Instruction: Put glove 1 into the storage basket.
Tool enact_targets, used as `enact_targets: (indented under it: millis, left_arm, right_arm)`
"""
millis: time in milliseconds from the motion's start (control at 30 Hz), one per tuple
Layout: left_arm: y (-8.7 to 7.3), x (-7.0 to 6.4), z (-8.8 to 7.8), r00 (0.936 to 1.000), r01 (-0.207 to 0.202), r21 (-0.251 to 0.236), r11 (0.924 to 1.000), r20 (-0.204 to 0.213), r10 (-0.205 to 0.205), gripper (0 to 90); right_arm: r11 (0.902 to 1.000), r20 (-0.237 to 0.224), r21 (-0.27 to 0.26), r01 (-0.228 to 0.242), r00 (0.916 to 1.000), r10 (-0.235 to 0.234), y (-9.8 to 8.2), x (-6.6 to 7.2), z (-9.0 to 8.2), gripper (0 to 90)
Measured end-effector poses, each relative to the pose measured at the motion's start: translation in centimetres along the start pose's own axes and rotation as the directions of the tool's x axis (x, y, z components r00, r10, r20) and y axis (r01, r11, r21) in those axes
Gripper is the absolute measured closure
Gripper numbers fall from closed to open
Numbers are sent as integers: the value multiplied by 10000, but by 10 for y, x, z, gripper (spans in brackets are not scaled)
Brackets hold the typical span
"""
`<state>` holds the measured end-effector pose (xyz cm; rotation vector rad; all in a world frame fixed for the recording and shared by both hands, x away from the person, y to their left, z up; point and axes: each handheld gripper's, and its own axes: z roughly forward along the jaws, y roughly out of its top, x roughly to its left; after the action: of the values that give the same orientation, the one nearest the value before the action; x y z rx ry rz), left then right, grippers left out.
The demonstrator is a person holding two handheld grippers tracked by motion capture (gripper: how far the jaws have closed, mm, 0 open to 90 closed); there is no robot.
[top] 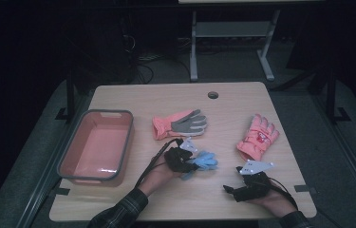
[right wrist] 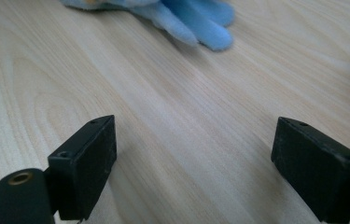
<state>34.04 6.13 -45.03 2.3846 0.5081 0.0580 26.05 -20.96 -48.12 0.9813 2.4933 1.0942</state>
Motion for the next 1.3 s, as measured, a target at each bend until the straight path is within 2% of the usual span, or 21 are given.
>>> enact_targets:
  millis: [133,300,333,467,500,567,633,700,733,800,900,967,1067,1133,1200,1300]
  left_arm:
    - [0,2,-8,9996,290,-156,9995,30,-289,785]
    - [1,6,-20,9996,297,-175,9994,-6,-297,792]
    - [1,5,-20,9990,437,-246,9987,11,-437,793]
    - [-1,6,-17,9996,271,-76,9996,124,-270,781]
    - [-1,5,-15,9997,238,-153,9996,28,-238,767]
    - [0,2,-11,9998,-1,-283,9996,-190,-5,700]
    - [1,2,-7,9999,-104,-109,9999,10,104,567]
    - [1,0,-3,9993,-288,78,9996,221,286,548]
    - [0,-2,0,9993,-247,81,9997,274,245,529]
    - [0,-4,3,9984,-466,168,9988,333,460,434]
    - [1,-6,7,9981,-620,201,9979,51,619,241]
    - [1,-5,9,9964,-832,288,9961,-159,837,165]
    - [1,-3,13,9956,-897,413,9951,-232,907,151]
    - [0,-2,19,9964,-801,503,9955,-226,813,151]
    - [0,-3,21,9936,-1060,641,9923,-321,1082,140]
    - [0,-5,20,9932,-1131,578,9919,-224,1145,190]
  right_arm:
    - [10000,-2,1,0,10000,0,0,0,0,140]
    - [10000,-3,-4,4,10000,-4,0,0,0,140]
    - [10000,-3,-3,7,10000,-7,0,0,0,140]
    - [10000,-1,1,9,10000,-9,0,0,0,140]
    - [10000,-4,1,-2,10000,2,0,0,0,140]
    - [10000,-1,-1,3,10000,-3,0,0,0,139]
    - [10000,-3,2,-2,10000,2,0,0,0,140]
    - [10000,-1,-1,4,10000,-4,0,0,0,140]
    - [10000,-1,-2,5,10000,-5,0,0,0,140]
    - [10000,-4,0,0,10000,0,0,0,0,140]
    - [10000,-4,0,-3,10000,3,0,0,0,140]
    - [10000,-4,2,-3,10000,3,0,0,0,140]
    - [10000,-1,1,7,10000,-7,0,0,0,140]
    - [10000,-5,1,-2,10000,2,0,0,0,140]
    - [10000,-3,1,-1,10000,1,0,0,0,140]
    - [10000,-4,0,0,10000,0,0,0,0,140]
